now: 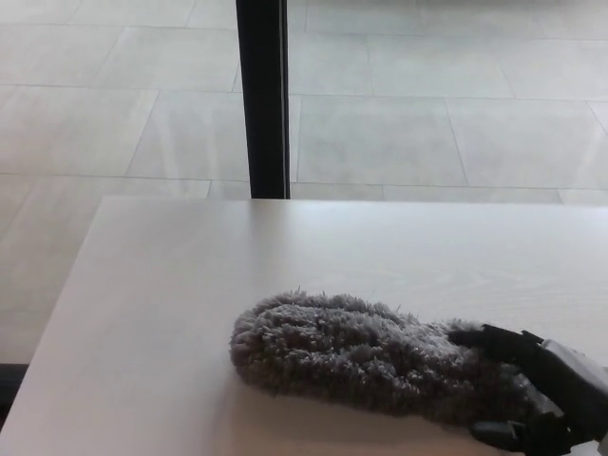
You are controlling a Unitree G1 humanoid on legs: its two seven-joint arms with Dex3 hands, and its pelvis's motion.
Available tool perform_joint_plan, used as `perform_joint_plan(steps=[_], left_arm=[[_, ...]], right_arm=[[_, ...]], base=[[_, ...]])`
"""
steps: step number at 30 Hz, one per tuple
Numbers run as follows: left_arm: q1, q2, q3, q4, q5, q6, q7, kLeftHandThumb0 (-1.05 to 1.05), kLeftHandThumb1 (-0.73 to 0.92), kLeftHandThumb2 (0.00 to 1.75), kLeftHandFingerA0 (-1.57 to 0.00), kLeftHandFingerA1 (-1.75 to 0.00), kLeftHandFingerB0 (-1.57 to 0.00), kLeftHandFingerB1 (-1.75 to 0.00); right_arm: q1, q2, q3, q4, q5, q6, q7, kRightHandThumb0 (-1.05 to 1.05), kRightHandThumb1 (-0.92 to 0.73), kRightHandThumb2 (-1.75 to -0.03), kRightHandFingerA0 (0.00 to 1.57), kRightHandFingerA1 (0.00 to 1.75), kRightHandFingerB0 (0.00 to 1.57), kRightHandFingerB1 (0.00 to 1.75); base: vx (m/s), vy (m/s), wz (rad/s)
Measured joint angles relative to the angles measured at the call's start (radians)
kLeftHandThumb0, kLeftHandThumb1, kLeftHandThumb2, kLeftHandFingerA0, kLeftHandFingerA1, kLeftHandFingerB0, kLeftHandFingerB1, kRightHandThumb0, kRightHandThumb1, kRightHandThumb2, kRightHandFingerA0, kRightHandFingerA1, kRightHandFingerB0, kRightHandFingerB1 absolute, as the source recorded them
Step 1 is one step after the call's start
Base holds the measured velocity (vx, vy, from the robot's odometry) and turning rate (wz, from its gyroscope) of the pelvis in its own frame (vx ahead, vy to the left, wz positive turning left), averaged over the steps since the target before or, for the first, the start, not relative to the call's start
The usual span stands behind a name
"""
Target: The robot uses its right hand to pick up the duster kept in the middle of the desk and use it to wipe the desk by swiping its surface twice
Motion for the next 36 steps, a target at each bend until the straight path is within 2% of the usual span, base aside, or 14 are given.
perform_joint_plan(steps=[2,3,4,7,8,10,12,19,20,24,26,28,29,36], left_arm=[[-0.001,0.0,0.0,0.0,0.0,0.0,-0.002,-0.51,0.73,0.62,-0.65,-0.6,-0.55,-0.47],[-0.001,0.0,0.0,0.0,0.0,0.0,-0.002,-0.51,0.73,0.62,-0.65,-0.6,-0.54,-0.48],[-0.001,0.0,0.0,0.0,0.0,0.0,-0.003,-0.51,0.73,0.62,-0.68,-0.62,-0.56,-0.49],[-0.003,0.0,0.001,0.0,0.0,0.0,-0.003,-0.5,0.72,0.62,-0.68,-0.67,-0.58,-0.5],[-0.003,0.0,0.001,0.0,0.0,0.0,-0.003,-0.52,0.72,0.61,-0.68,-0.65,-0.59,-0.5],[-0.004,0.0,0.001,0.0,0.0,0.0,-0.003,-0.52,0.71,0.61,-0.69,-0.68,-0.63,-0.51],[-0.007,-0.001,0.001,0.0,0.0,0.0,-0.002,-0.44,0.71,0.61,-0.72,-0.63,-0.56,-0.52],[-0.01,-0.004,0.013,0.0,-0.001,-0.001,0.003,-0.46,0.71,0.61,-0.71,-0.67,-0.58,-0.55],[-0.011,-0.004,0.015,0.0,-0.001,-0.001,0.004,-0.45,0.73,0.62,-0.7,-0.59,-0.56,-0.51],[-0.013,-0.005,0.016,0.0,-0.001,-0.001,0.005,-0.47,0.71,0.61,-0.76,-0.68,-0.6,-0.51],[-0.015,-0.005,0.016,0.0,0.0,-0.001,0.006,-0.47,0.71,0.61,-0.75,-0.66,-0.61,-0.5],[-0.019,-0.005,0.015,0.0,0.0,-0.001,0.007,-0.47,0.7,0.61,-0.76,-0.74,-0.66,-0.55],[-0.021,-0.005,0.015,0.0,0.0,-0.001,0.007,-0.46,0.7,0.61,-0.7,-0.68,-0.64,-0.52],[-0.036,-0.005,0.007,-0.003,0.001,-0.001,0.006,-0.47,0.7,0.61,-0.7,-0.68,-0.61,-0.51]], right_arm=[[-0.003,0.0,0.013,0.013,-0.021,-0.017,-0.031,-0.36,-0.67,-0.61,0.54,0.69,0.46,0.39],[-0.004,0.001,0.015,0.016,-0.026,-0.02,-0.039,-0.35,-0.68,-0.6,0.6,0.84,0.47,0.4],[-0.006,0.002,0.024,0.021,-0.041,-0.027,-0.064,-0.35,-0.68,-0.6,0.76,0.96,0.52,0.41],[-0.014,0.011,0.042,0.029,-0.068,-0.036,-0.118,-0.34,-0.68,-0.6,0.81,0.98,0.54,0.42],[-0.017,0.017,0.049,0.033,-0.081,-0.04,-0.146,-0.33,-0.71,-0.63,0.81,1.32,0.6,0.43],[-0.023,0.03,0.062,0.037,-0.101,-0.044,-0.189,-0.27,-0.72,-0.64,0.77,1.6,0.7,0.49],[-0.031,0.046,0.08,0.039,-0.124,-0.047,-0.237,-0.26,-0.7,-0.63,0.8,1.63,0.78,0.58],[-0.04,0.1,0.141,0.035,-0.199,-0.037,-0.383,-0.34,-0.65,-0.63,0.76,1.61,0.9,0.68],[-0.041,0.107,0.151,0.035,-0.21,-0.034,-0.404,-0.24,-0.62,-0.64,0.78,1.61,0.9,0.82],[-0.046,0.128,0.183,0.043,-0.246,-0.018,-0.483,-0.28,-0.68,-0.61,0.76,1.68,0.85,0.91],[-0.048,0.14,0.202,0.049,-0.265,-0.007,-0.53,-0.25,-0.65,-0.61,0.77,1.66,0.88,0.87],[-0.052,0.147,0.218,0.058,-0.283,0.003,-0.572,-0.35,-0.65,-0.59,0.76,1.69,0.9,0.82],[-0.054,0.15,0.227,0.064,-0.291,0.008,-0.591,-0.34,-0.65,-0.59,0.77,1.68,0.9,0.8],[-0.077,0.167,0.299,0.113,-0.355,0.042,-0.743,-0.35,-0.67,-0.62,0.76,1.66,0.87,0.85]], base=[[0.0,0.0,0.0],[0.0,0.0,0.0],[0.0,0.0,0.0],[0.0,0.0,0.0],[0.0,0.0,0.0],[0.0,0.0,0.0],[0.0,0.0,0.0],[0.0,0.0,0.0],[0.0,0.0,0.0],[0.0,0.0,0.0],[0.0,0.0,0.0],[0.0,0.0,0.0],[0.0,0.0,0.0],[0.0,0.0,0.0]])
